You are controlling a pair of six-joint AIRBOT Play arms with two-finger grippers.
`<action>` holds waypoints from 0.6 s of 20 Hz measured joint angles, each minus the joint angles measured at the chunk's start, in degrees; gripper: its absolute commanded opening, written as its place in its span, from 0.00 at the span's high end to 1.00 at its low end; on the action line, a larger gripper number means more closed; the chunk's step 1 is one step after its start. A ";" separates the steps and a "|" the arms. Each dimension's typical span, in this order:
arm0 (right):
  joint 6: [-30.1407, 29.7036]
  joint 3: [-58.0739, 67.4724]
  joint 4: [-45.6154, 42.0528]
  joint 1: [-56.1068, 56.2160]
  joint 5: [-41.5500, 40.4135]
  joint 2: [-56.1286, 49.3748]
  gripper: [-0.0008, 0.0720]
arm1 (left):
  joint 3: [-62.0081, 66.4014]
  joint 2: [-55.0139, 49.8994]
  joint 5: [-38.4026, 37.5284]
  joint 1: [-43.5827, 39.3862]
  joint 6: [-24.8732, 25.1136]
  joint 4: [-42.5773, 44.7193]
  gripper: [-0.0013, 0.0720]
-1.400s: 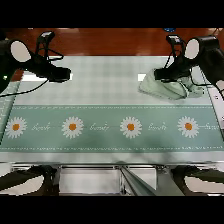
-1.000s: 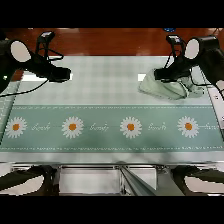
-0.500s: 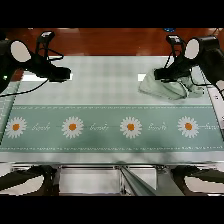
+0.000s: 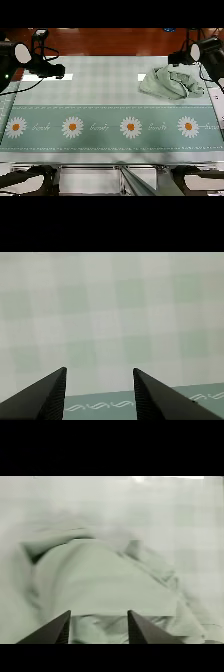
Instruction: Fold the shirts.
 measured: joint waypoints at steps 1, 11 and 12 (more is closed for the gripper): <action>0.76 0.00 0.28 -2.45 -0.63 -1.11 0.42 | -0.15 0.17 -0.92 1.51 -0.66 0.07 0.29; 0.79 0.00 11.10 -15.96 -5.90 -14.14 0.42 | -12.59 6.19 1.09 4.74 0.85 -11.85 0.29; 0.48 0.00 11.50 -16.28 -5.68 -15.17 0.43 | -13.64 6.32 1.53 4.35 0.90 -12.15 0.29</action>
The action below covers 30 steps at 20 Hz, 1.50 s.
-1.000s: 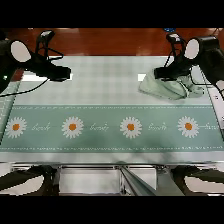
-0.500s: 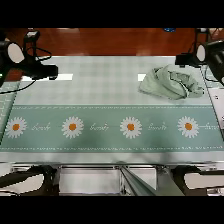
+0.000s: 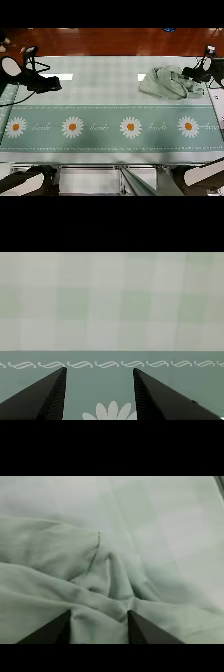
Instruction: Fold the shirts.
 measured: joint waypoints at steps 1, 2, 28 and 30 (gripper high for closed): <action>-0.44 0.00 0.15 -0.28 0.42 -0.96 0.45 | -0.79 0.13 0.72 -0.33 0.00 -0.35 0.29; -0.96 0.00 0.55 -0.39 0.79 -1.70 0.57 | -1.44 0.17 1.01 -0.61 -0.22 -0.48 0.29; -30.42 31.58 31.30 14.40 3.58 35.04 0.96 | -26.60 41.35 -4.39 4.31 3.39 -9.46 0.29; -31.28 32.00 31.52 17.20 3.74 37.48 0.96 | -27.39 41.83 -4.00 4.31 2.97 -9.51 0.29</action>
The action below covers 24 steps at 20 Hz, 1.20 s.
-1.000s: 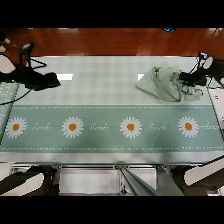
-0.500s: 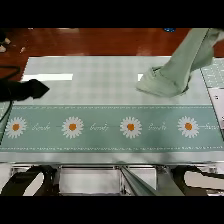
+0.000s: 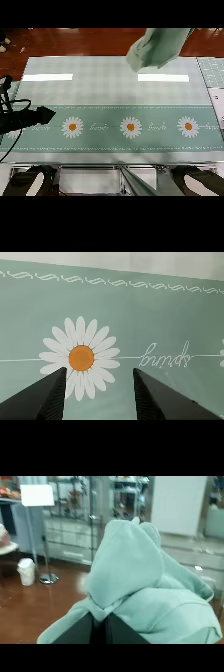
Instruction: Fold the shirts.
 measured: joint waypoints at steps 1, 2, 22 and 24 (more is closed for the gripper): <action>-0.35 0.02 0.11 1.44 1.40 0.76 0.96 | -0.22 0.15 0.15 0.00 -0.04 -0.02 0.29; -0.57 -0.37 0.37 2.84 3.15 1.22 0.96 | -0.42 0.28 0.39 0.00 -0.22 -0.02 0.29; -1.36 -42.27 20.44 33.88 5.44 -17.62 0.43 | -0.87 0.55 0.59 3.02 -0.42 0.37 0.29; -1.09 -41.81 20.28 27.50 6.08 -15.96 0.43 | -0.94 0.33 -0.85 3.02 -0.39 -0.79 0.29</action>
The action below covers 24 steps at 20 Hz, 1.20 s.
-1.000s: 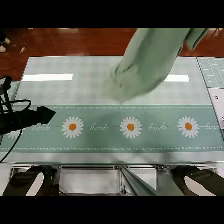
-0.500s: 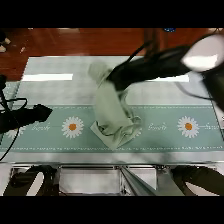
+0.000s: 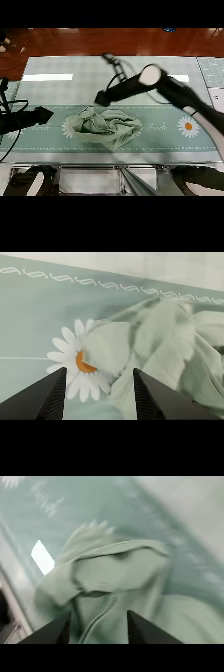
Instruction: Fold the shirts.
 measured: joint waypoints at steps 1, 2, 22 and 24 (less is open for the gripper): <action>0.66 0.13 -0.98 -3.85 0.68 1.25 0.43 | -0.02 -0.17 -1.92 0.07 0.02 -0.39 0.29; 1.88 -0.22 -3.39 -8.31 2.21 2.84 0.43 | -0.17 -0.46 -3.80 0.20 0.02 -0.59 0.29; 5.62 -54.21 -6.71 -40.30 6.49 32.15 0.43 | -10.51 -33.20 3.39 -8.46 21.53 -27.45 0.96; 4.87 -55.21 -4.63 -39.85 6.60 32.15 0.43 | -8.85 -35.04 3.28 -8.79 21.90 -27.28 0.96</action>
